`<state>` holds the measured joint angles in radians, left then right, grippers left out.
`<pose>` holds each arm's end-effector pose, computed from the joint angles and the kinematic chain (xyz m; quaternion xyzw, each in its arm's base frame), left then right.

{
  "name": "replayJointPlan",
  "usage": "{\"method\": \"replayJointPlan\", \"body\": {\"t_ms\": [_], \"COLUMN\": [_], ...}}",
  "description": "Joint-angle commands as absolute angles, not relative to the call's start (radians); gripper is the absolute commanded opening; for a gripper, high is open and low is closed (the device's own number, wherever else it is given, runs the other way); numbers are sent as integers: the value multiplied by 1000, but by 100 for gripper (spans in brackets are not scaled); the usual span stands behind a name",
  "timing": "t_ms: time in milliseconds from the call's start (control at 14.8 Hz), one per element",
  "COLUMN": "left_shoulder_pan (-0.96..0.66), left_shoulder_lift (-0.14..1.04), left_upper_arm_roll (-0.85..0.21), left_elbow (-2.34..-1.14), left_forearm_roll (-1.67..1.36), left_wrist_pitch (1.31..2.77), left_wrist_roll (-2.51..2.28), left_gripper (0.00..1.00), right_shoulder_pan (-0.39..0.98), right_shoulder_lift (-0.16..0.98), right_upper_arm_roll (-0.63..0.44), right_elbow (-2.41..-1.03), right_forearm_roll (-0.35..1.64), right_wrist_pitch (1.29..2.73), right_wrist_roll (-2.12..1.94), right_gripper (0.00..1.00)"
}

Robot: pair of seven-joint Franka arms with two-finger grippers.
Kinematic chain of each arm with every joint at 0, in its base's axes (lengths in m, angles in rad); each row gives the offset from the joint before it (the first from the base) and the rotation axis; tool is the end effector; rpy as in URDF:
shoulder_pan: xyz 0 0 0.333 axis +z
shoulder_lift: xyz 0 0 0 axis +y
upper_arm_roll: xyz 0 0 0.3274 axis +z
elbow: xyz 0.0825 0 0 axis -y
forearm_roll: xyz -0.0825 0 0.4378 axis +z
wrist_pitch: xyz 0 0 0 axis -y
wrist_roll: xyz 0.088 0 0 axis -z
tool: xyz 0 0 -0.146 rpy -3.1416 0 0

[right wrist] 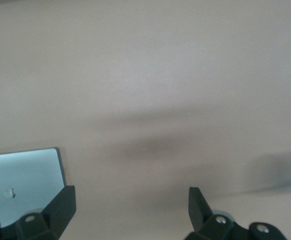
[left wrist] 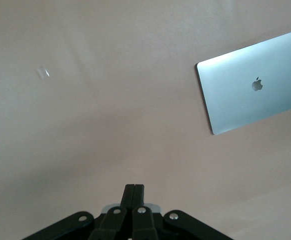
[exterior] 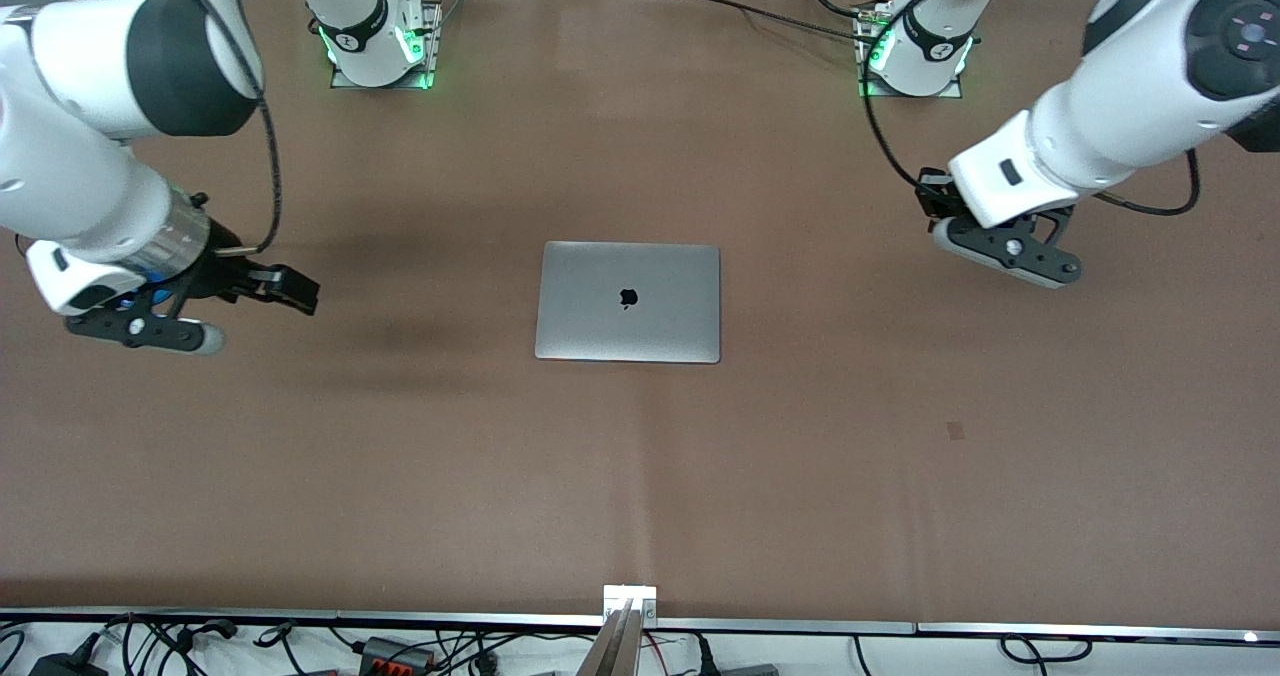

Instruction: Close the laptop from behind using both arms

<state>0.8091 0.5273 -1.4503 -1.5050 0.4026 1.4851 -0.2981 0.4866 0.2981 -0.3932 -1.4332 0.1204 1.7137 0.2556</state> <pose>0.6081 -0.2124 0.5287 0.9835 -0.1645 -0.0666 0.0341 0.6945 0.1110 0.4989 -0.9967 0.0815 -0.0018 0.0036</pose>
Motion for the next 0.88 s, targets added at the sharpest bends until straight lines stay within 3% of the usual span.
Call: {"method": "replayJointPlan", "body": {"t_ms": [0, 202, 405, 540, 675, 810], "left_shoulder_pan": [648, 516, 251, 160, 156, 149], "left_shoulder_lift": [431, 296, 220, 187, 173, 166], "left_upper_arm_roll": [-1245, -932, -563, -401, -345, -292], "left_elbow": [-1440, -1443, -1443, -1457, -1483, -1499], "left_forearm_roll": [381, 157, 72, 14, 9, 8], "left_wrist_pitch": [1454, 1468, 1468, 1468, 1471, 1497], "left_wrist_roll": [-229, -96, -49, -46, -49, -74], "left_gripper": [0, 0, 3, 7, 26, 56], "right_shoulder_pan": [280, 48, -2, -8, -6, -5], "right_shoulder_lift": [243, 216, 209, 209, 164, 144], "right_upper_arm_roll": [-216, -18, -2, -14, -25, -26], "right_elbow": [-1425, -1422, -1419, -1419, -1428, -1451], "right_forearm_roll": [112, 5, -21, -25, -25, -26], "right_wrist_pitch": [1700, 1701, 1701, 1694, 1686, 1655], "right_wrist_roll": [233, 200, 85, 54, 19, 9], "right_gripper": [100, 100, 100, 100, 100, 100]}}
